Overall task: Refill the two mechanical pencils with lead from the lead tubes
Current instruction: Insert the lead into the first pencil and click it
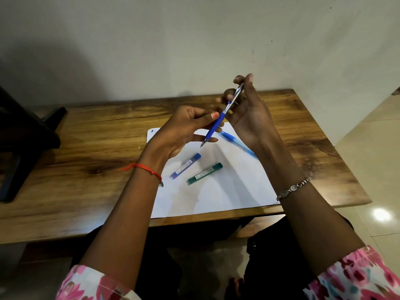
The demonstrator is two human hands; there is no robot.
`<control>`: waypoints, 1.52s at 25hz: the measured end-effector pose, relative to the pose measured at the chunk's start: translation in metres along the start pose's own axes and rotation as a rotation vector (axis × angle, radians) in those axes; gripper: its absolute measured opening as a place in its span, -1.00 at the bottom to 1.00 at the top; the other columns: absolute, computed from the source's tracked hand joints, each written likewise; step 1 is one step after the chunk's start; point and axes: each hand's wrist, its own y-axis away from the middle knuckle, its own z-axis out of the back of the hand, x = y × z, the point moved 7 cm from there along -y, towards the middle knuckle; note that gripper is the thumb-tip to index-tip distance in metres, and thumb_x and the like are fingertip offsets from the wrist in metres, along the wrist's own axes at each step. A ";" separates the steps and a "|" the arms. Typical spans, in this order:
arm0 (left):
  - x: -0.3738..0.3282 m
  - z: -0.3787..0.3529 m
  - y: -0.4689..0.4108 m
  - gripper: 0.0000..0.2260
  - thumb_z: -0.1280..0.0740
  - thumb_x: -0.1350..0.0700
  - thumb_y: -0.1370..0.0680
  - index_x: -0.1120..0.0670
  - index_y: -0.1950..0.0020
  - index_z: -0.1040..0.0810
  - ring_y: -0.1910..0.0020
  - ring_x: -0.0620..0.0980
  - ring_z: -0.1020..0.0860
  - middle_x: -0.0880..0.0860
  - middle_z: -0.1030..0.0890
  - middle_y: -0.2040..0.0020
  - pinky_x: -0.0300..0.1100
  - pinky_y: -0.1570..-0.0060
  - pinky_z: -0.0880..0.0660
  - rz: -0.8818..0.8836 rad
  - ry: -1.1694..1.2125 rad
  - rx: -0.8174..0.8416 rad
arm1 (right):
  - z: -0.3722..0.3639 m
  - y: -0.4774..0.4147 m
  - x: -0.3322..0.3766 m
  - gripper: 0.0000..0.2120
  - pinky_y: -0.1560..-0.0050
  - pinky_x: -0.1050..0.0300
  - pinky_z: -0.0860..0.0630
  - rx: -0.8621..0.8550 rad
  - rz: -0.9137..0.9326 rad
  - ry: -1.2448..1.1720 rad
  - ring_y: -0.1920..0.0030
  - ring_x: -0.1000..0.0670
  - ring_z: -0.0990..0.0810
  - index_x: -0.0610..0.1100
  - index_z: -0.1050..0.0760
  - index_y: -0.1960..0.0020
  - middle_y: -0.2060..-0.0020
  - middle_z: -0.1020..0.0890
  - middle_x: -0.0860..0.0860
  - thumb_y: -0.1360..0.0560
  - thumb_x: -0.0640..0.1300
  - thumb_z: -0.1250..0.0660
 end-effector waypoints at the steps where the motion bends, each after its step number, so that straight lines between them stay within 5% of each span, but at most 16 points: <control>1: 0.006 0.000 0.001 -0.83 -0.25 0.18 -0.55 0.21 0.00 -0.60 0.17 -0.04 -0.65 0.05 -0.67 0.20 -0.05 0.10 -0.63 0.042 -0.009 0.032 | 0.003 -0.002 0.002 -0.66 0.39 0.22 -0.49 -0.023 0.002 -0.125 0.51 0.08 -0.43 -0.08 -0.38 0.13 0.53 -0.42 0.06 -0.63 0.06 0.04; 4: 0.021 0.001 0.004 -0.84 -0.26 0.20 -0.54 0.21 0.00 -0.60 0.16 -0.05 -0.66 0.06 -0.69 0.16 -0.11 0.06 -0.62 0.185 -0.117 0.116 | 0.016 -0.004 0.011 -0.58 0.62 0.30 -0.17 -0.056 0.003 -0.331 0.63 0.13 -0.18 -0.08 -0.35 0.25 0.63 -0.25 0.08 -0.61 0.14 0.05; 9: 0.029 -0.009 0.009 -0.85 -0.29 0.30 -0.50 0.25 -0.02 -0.61 0.16 -0.03 -0.67 0.15 -0.67 0.05 -0.12 0.10 -0.63 0.331 -0.236 0.212 | 0.028 0.002 0.018 -0.58 0.63 0.32 -0.01 -0.137 -0.007 -0.369 0.66 0.13 -0.11 -0.11 -0.36 0.41 0.67 -0.18 0.07 -0.54 0.05 -0.04; 38: 0.032 -0.013 0.011 -0.88 -0.35 0.26 -0.46 0.23 0.04 -0.63 0.19 -0.02 -0.68 0.08 -0.71 0.20 -0.12 0.19 -0.64 0.371 -0.158 0.211 | 0.033 0.005 0.030 -0.61 0.56 0.32 0.03 -0.196 0.052 -0.329 0.66 0.12 -0.05 -0.15 -0.34 0.36 0.69 -0.14 0.08 -0.49 0.04 0.04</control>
